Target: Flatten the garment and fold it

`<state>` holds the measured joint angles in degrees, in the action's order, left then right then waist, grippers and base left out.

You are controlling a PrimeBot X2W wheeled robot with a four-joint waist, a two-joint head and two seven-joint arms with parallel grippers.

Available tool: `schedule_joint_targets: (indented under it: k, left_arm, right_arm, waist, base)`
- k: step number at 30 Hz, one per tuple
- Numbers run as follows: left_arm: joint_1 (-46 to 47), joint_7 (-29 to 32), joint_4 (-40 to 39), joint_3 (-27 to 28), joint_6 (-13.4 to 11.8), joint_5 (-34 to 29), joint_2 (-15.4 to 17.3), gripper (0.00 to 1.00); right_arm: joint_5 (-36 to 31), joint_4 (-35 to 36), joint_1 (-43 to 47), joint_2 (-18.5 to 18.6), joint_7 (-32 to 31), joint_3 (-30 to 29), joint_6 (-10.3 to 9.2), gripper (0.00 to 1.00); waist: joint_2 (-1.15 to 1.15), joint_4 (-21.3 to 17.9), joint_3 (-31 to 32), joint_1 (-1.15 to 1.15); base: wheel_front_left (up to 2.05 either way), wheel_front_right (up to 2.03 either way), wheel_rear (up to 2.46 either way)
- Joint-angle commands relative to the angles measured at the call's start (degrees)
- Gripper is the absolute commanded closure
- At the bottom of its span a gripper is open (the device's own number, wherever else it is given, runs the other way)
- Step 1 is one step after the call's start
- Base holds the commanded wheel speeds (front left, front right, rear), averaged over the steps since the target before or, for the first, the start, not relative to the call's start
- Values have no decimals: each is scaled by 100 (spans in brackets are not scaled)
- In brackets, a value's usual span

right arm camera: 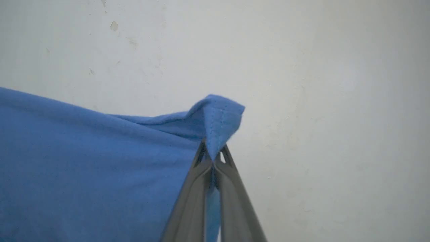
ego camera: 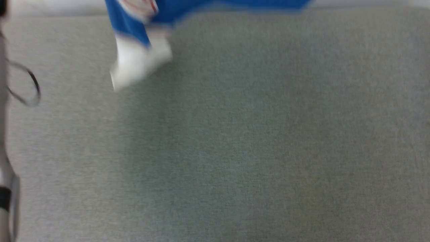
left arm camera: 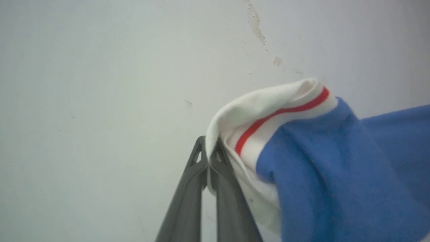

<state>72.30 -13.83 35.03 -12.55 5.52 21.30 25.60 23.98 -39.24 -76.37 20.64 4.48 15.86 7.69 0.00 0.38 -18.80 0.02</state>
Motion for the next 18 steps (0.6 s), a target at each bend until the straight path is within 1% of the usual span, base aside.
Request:
schedule_joint_targets:
  k: [1,5,9,14,18]
  left_arm:
    - [132,-42,87,49,-10,-47,109,100]
    - [798,-99,318,-12,34,-211,103,100]
    - [1037,-113,517,-22,73,-269,57,100]
    - [780,-115,601,150,103,-233,-35,100]
    - [344,-116,621,355,126,-170,-131,100]
  right_arm:
    - [-57,-83,-104,82,81,-83,-20,100]
    - [-169,-312,-574,34,360,-113,-20,100]
    - [-200,-619,-781,-96,517,29,-20,100]
    - [-72,-1047,-772,-305,686,302,-20,100]
    - [125,-1336,-563,-433,805,584,-20,100]
  waist:
    - [0,-270,-524,-2]
    - [0,-294,-845,-2]
    - [0,-284,-1125,-2]
    - [0,-264,-1341,-2]
    - [0,-222,-1276,-2]
  base:
    - [0,0,0]
    - [0,0,0]
    - [0,0,0]
    - [0,0,0]
    - [0,0,0]
